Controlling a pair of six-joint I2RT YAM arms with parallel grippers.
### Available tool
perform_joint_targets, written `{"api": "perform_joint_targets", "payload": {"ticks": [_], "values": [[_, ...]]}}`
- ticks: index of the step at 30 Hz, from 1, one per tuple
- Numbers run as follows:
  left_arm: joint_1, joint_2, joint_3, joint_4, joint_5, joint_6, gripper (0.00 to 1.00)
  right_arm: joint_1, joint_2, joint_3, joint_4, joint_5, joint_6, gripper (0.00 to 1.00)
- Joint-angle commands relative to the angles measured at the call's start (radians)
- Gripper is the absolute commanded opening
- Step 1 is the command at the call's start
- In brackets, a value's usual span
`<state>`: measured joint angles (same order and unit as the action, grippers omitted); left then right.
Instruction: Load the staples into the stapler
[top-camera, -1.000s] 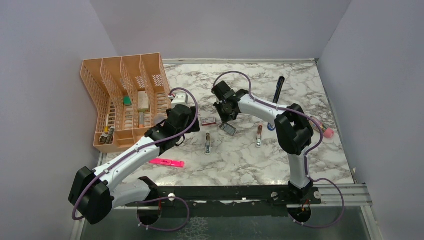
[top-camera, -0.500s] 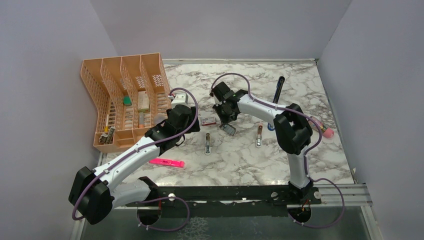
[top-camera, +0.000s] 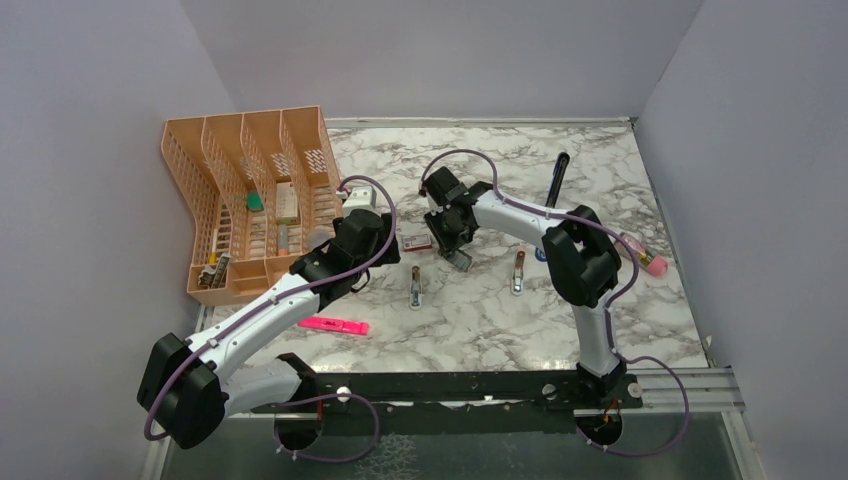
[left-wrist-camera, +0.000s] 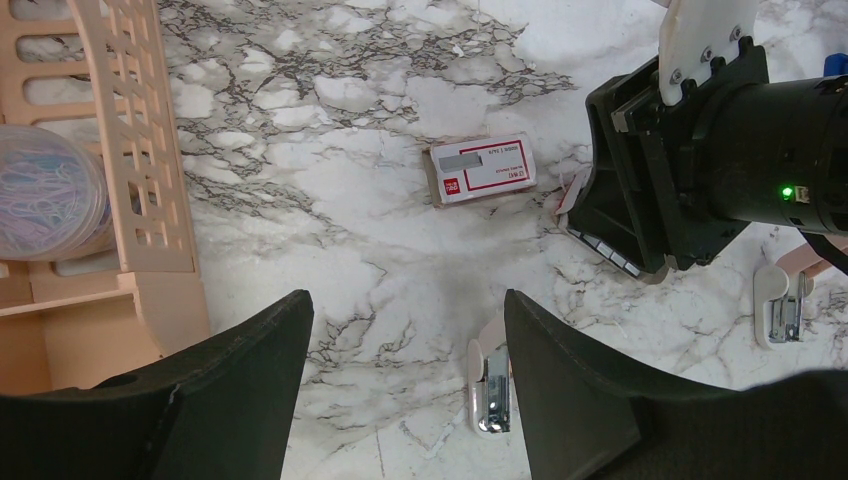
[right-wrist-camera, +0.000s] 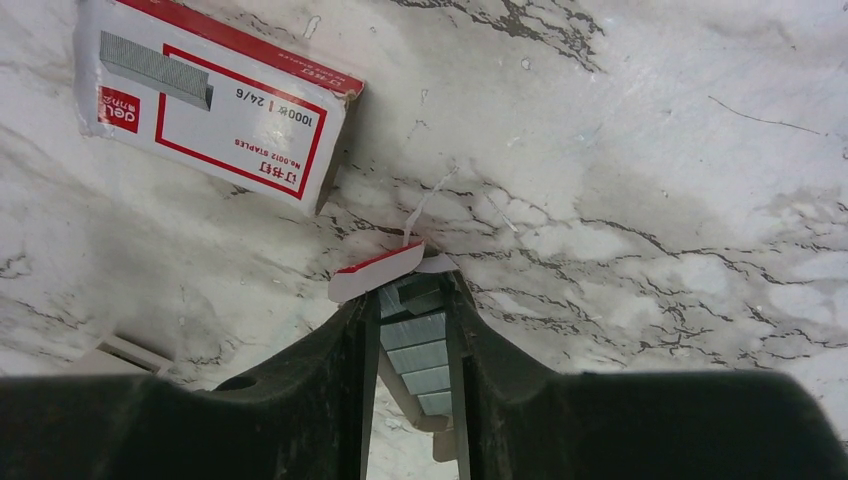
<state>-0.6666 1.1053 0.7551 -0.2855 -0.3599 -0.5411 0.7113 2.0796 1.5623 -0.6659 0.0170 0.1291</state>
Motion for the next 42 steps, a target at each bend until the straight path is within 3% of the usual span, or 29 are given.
{"api": "perform_joint_targets", "payload": {"ticks": [1,8,17,24,35,42], "values": [[0.006,-0.004,-0.003,0.005,-0.024,0.001,0.71,-0.004,0.008,-0.016,0.03,0.029,-0.017,0.36],[0.006,-0.005,-0.003,0.005,-0.024,0.003,0.71,-0.004,0.013,-0.03,0.056,0.046,-0.047,0.35],[0.007,-0.004,-0.002,0.005,-0.024,0.003,0.71,-0.004,0.006,-0.038,0.053,0.057,-0.043,0.25],[0.006,-0.002,-0.002,0.004,-0.024,0.003,0.71,-0.004,-0.028,-0.039,0.075,0.094,-0.035,0.32],[0.006,-0.001,0.0,0.004,-0.025,0.003,0.71,-0.006,0.01,-0.039,0.082,0.059,-0.048,0.34],[0.006,0.001,0.001,0.004,-0.024,0.004,0.71,-0.011,0.014,-0.031,0.055,0.038,-0.035,0.21]]}}
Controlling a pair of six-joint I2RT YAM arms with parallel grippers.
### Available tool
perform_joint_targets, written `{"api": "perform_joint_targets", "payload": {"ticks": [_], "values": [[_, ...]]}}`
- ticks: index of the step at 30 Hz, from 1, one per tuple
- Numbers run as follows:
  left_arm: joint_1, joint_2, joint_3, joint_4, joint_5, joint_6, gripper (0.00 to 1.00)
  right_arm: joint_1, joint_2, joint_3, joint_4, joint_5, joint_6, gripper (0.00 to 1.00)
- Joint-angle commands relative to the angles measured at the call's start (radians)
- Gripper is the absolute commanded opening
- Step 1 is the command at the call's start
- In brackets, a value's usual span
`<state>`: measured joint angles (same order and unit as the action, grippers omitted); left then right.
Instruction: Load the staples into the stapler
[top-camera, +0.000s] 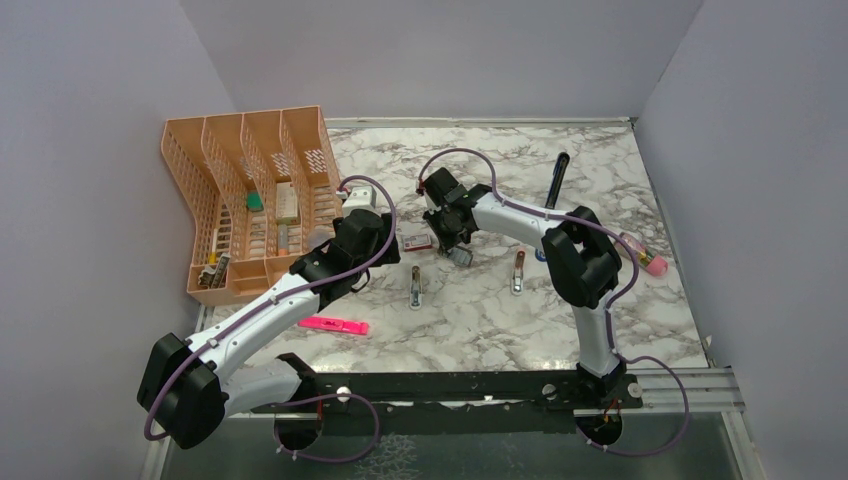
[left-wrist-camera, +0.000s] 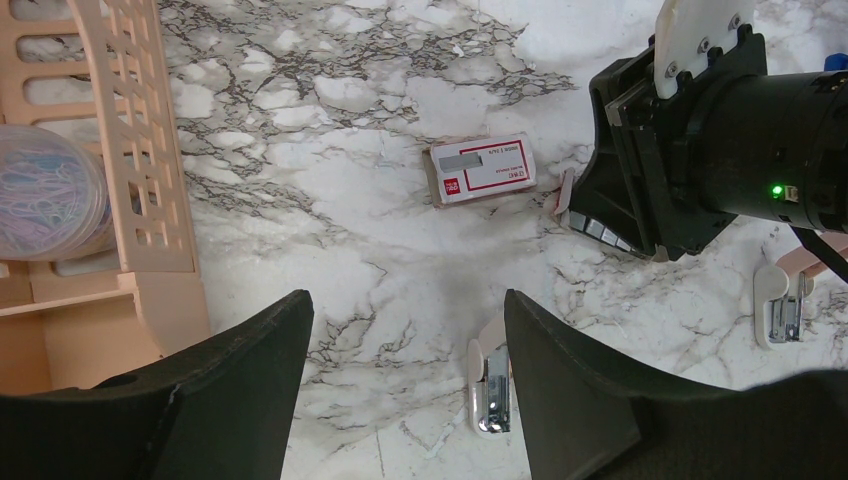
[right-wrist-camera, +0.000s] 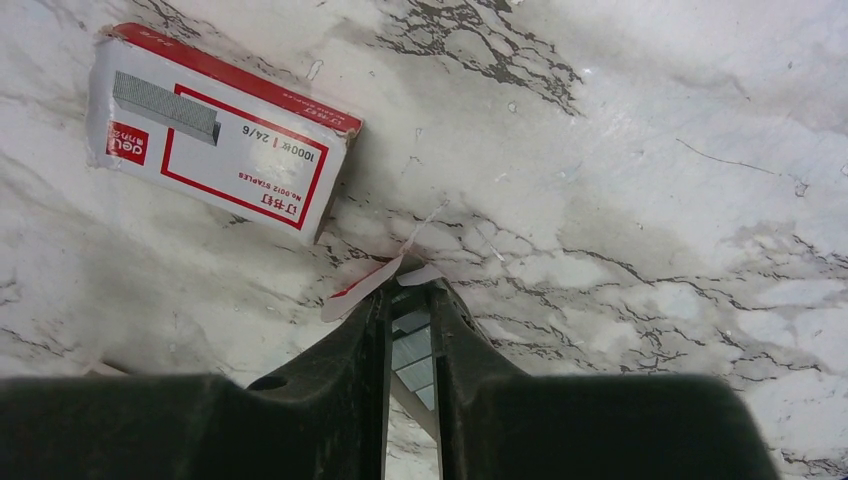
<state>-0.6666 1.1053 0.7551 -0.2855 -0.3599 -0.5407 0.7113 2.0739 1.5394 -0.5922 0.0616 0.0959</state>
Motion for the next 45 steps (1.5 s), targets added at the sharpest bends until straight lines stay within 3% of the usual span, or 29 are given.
{"api": "perform_joint_targets", "payload": {"ticks": [1,19,25,30,34,39,45], "values": [[0.007,0.001,0.002,0.005,-0.025,0.004,0.71,-0.012,0.015,-0.007,-0.02,-0.003,0.002,0.21],[0.007,-0.001,0.0,0.003,-0.024,0.002,0.71,-0.014,-0.033,0.022,-0.05,0.007,0.021,0.19],[0.007,-0.003,-0.003,0.003,-0.024,0.001,0.71,-0.016,-0.018,0.007,-0.024,-0.009,-0.002,0.34],[0.007,-0.003,-0.003,0.003,-0.025,0.002,0.71,-0.025,-0.007,-0.007,-0.009,-0.067,-0.015,0.36],[0.006,-0.004,-0.003,0.003,-0.026,0.002,0.71,-0.034,-0.011,-0.019,-0.015,-0.135,-0.013,0.34],[0.006,0.001,-0.002,0.003,-0.025,0.001,0.71,-0.036,-0.031,-0.017,-0.023,-0.167,-0.004,0.23],[0.007,-0.001,-0.002,0.003,-0.025,0.001,0.71,-0.035,-0.035,0.006,-0.048,-0.162,0.01,0.22]]}}
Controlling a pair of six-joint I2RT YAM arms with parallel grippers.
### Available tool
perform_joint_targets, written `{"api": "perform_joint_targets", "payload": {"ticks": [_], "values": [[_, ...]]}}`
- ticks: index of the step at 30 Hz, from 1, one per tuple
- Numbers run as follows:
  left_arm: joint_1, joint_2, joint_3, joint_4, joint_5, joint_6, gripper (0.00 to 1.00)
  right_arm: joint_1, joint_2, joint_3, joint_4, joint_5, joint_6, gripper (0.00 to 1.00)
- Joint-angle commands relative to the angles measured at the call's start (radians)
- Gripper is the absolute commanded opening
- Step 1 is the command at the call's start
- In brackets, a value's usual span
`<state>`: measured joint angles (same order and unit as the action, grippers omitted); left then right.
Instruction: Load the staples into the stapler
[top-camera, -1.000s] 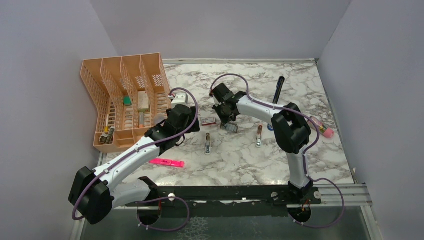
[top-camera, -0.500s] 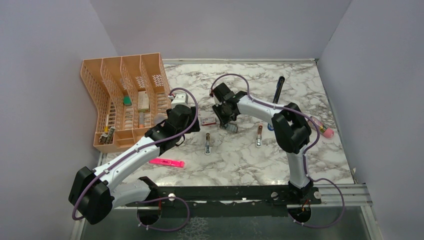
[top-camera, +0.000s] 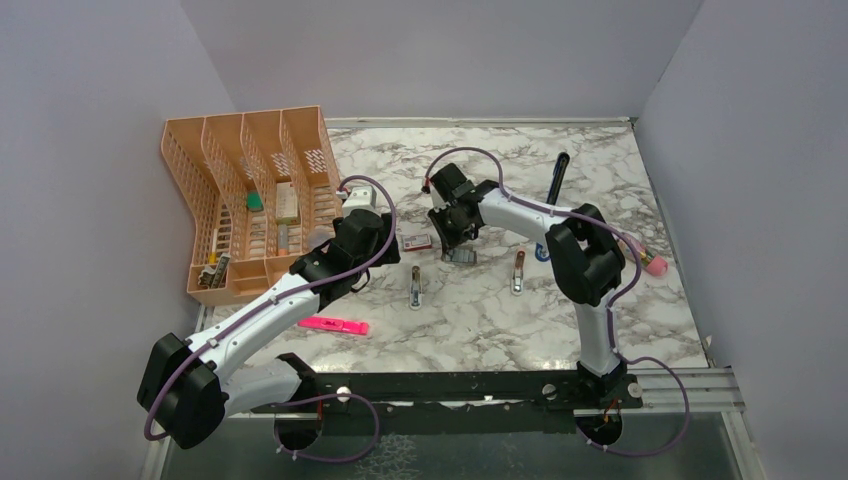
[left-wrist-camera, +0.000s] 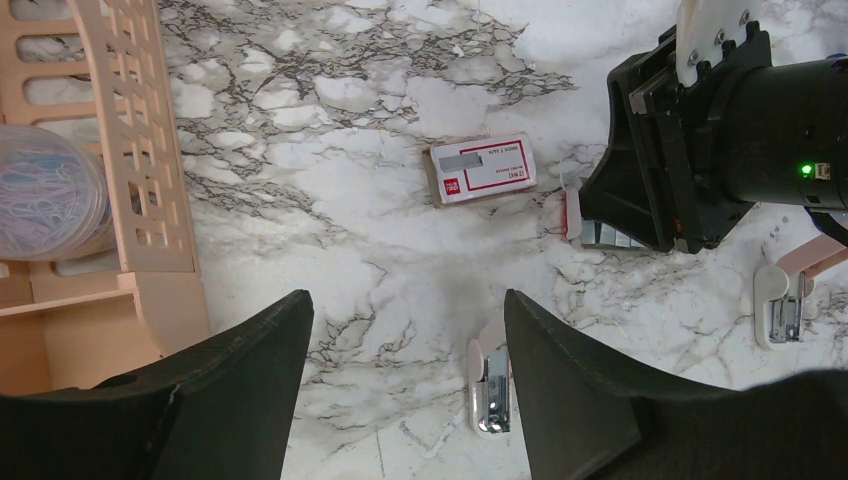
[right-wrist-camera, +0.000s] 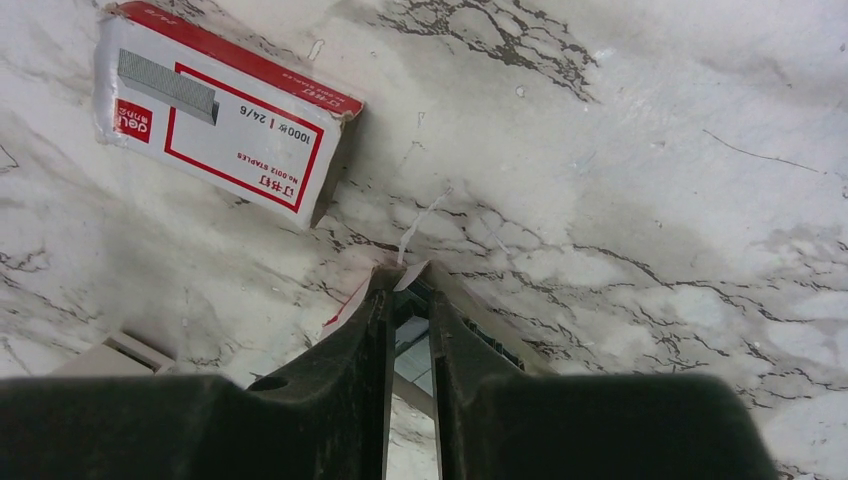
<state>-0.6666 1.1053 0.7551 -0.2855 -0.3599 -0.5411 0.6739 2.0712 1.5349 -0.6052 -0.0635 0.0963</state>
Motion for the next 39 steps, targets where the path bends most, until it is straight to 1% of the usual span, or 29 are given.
{"api": "perform_joint_targets", "payload": {"ticks": [1,5,11,19,23,29,33,39], "values": [[0.006,-0.001,-0.002,0.004,-0.026,0.003,0.71,0.002,-0.031,0.011,-0.038,-0.042,0.01,0.22],[0.007,-0.001,-0.002,0.003,-0.027,0.003,0.71,0.001,-0.032,0.013,-0.046,-0.035,0.02,0.21],[0.007,0.001,0.001,0.003,-0.025,0.003,0.71,0.001,-0.056,0.025,-0.054,0.013,0.04,0.21],[0.006,0.003,0.004,0.003,-0.025,0.003,0.71,-0.006,-0.063,0.057,-0.073,0.124,0.126,0.21],[0.006,0.001,0.003,0.003,-0.025,0.004,0.71,-0.018,-0.071,0.022,-0.044,0.18,0.174,0.21],[0.006,-0.002,0.001,0.003,-0.021,0.003,0.71,-0.046,-0.061,-0.026,-0.064,0.264,0.179,0.22],[0.006,-0.003,0.001,0.003,-0.019,0.003,0.71,-0.051,-0.073,-0.07,-0.069,0.243,0.146,0.23],[0.006,-0.006,0.001,0.003,-0.02,0.003,0.71,-0.049,-0.122,-0.145,-0.095,0.129,0.099,0.24]]}}
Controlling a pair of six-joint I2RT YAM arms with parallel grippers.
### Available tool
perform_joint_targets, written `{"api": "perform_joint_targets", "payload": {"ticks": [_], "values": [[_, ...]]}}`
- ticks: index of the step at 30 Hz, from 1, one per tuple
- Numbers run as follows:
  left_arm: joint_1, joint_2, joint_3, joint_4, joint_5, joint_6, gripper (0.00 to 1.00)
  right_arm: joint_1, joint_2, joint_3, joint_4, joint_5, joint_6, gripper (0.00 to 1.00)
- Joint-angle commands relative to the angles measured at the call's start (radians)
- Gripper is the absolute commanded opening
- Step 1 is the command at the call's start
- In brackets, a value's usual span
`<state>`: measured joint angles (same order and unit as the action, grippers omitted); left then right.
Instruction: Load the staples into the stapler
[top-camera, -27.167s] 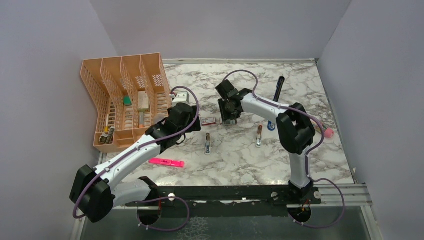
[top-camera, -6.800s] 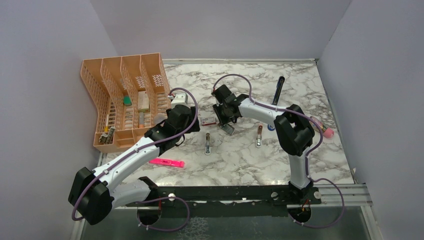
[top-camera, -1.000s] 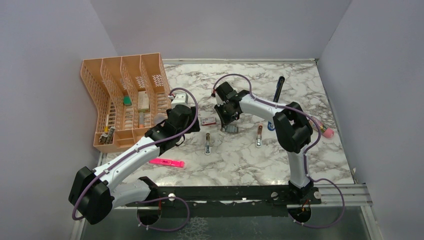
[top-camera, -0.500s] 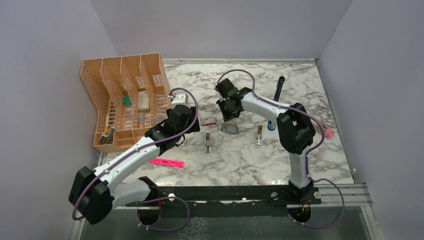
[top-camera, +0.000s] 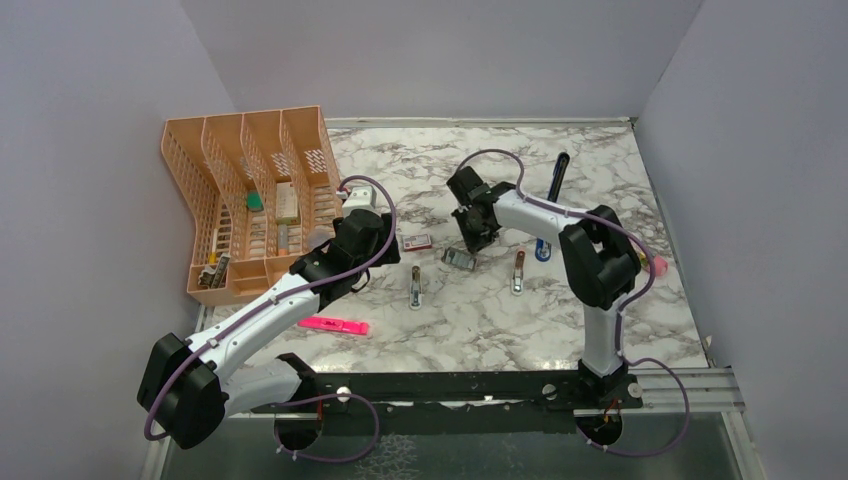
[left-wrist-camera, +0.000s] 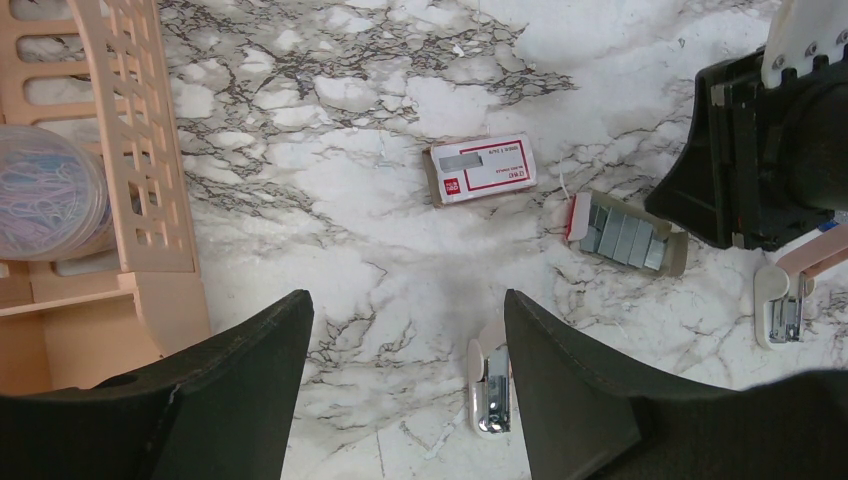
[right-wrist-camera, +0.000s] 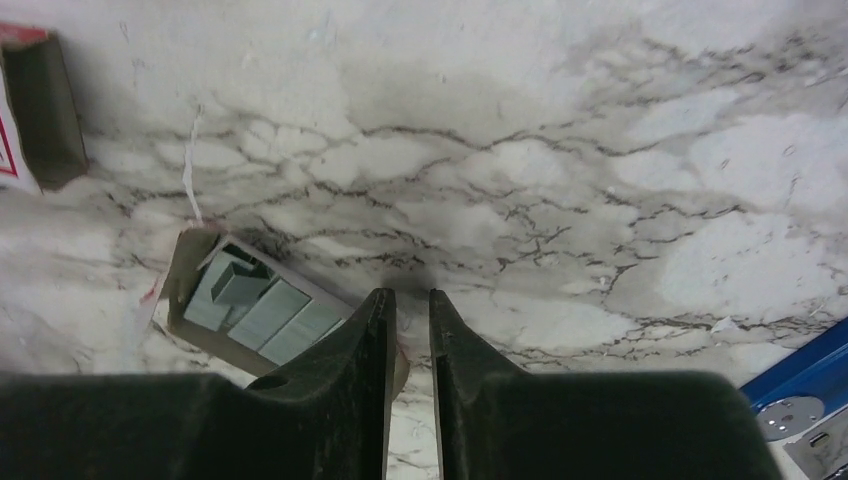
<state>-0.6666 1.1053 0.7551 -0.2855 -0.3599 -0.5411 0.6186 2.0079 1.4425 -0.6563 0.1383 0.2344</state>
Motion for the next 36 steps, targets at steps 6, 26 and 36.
{"api": "perform_joint_targets", "payload": {"ticks": [6,26,36], "values": [[0.007,-0.001,0.0,0.007,-0.019,0.001,0.71,0.008,-0.151,-0.154,-0.024,-0.241,-0.087,0.28],[0.006,-0.006,-0.003,0.006,-0.021,0.002,0.71,0.116,-0.156,-0.086,0.098,-0.037,0.012,0.36],[0.006,-0.004,-0.003,0.006,-0.022,0.003,0.71,0.119,-0.077,-0.048,0.121,-0.012,0.003,0.38]]}}
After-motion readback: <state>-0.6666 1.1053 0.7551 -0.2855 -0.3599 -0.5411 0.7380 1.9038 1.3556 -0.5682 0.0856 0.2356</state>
